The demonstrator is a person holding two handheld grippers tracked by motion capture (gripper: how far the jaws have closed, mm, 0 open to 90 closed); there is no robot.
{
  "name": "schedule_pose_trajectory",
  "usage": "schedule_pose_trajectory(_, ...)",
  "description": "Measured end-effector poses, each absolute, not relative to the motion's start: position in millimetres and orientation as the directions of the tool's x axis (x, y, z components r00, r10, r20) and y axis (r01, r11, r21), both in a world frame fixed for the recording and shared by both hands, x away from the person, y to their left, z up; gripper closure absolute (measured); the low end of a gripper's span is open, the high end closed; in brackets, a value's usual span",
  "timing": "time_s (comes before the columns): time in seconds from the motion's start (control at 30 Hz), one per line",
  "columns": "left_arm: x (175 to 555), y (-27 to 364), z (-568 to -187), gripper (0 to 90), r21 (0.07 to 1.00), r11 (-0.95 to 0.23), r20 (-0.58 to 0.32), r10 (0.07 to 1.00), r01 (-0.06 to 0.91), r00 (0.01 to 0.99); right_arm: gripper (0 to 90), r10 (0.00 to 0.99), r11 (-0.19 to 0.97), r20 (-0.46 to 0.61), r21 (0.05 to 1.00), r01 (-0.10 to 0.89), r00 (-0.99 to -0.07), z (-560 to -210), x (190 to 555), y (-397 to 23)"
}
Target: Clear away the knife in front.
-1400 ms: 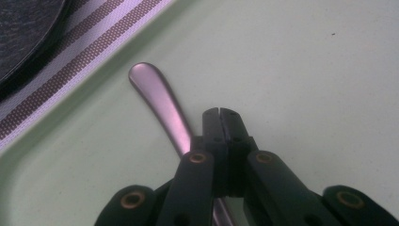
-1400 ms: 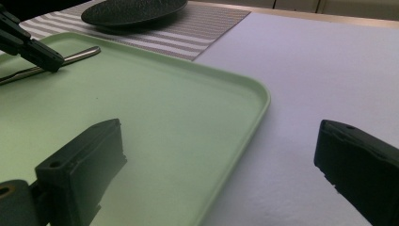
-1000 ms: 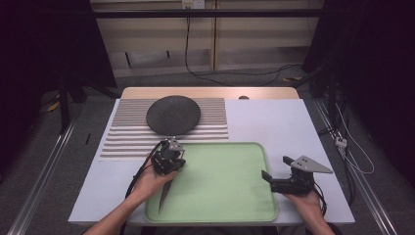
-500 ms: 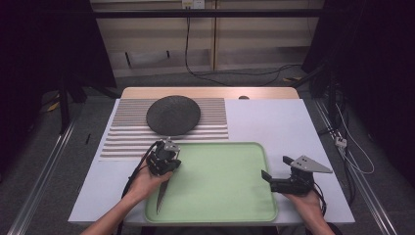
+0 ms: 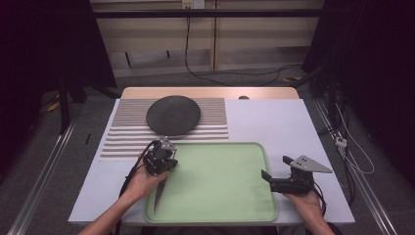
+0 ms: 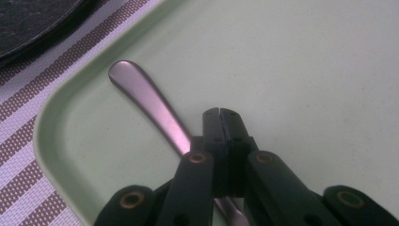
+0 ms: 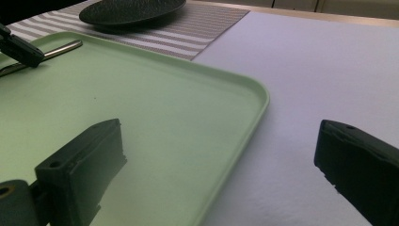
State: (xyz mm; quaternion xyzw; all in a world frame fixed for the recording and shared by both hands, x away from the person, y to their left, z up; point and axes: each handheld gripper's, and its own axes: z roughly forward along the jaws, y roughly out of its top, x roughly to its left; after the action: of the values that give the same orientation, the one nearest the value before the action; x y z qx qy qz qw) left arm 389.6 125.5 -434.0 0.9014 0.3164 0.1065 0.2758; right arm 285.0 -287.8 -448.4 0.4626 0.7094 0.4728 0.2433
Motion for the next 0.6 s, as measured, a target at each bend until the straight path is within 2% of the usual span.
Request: schedule_pose_trajectory(0.6, 391.3, 138.6, -432.8, 90.0, 0.549, -0.633, 0.013, 0.659, 0.546, 0.752, 2.1, 0.887, 0.125, 0.092, 0.895, 0.428, -0.452, -448.4, 285.4, -287.5)
